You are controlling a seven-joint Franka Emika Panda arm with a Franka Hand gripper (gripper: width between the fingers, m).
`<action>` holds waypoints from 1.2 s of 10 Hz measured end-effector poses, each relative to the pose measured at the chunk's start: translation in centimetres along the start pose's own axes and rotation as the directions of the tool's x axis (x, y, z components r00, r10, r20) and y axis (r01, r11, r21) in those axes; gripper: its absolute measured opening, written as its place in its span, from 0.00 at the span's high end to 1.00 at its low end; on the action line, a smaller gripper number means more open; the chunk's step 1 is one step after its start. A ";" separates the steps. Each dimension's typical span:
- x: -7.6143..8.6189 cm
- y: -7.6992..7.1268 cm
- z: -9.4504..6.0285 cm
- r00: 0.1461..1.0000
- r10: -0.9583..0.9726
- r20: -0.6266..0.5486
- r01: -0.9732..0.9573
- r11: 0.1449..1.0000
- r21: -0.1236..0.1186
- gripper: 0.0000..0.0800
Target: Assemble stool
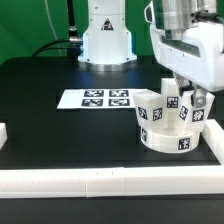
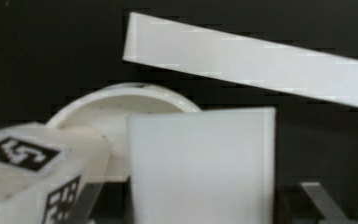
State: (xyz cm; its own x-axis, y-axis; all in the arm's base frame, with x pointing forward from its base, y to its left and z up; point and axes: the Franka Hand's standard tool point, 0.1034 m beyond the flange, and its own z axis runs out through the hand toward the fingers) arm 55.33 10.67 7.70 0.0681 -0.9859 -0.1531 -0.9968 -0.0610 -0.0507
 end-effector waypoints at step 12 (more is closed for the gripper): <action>-1.7 -1.8 -2.4 0.865 -0.502 0.002 0.502 0.865 -0.005 0.19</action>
Offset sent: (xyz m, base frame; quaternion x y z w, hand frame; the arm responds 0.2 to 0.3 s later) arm 0.0000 0.0000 0.0000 0.0000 0.0000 0.0000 1.0000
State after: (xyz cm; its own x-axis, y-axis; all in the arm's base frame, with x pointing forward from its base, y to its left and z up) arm 56.88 12.06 10.45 0.5590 -0.8220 -0.1089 -0.8284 -0.5481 -0.1152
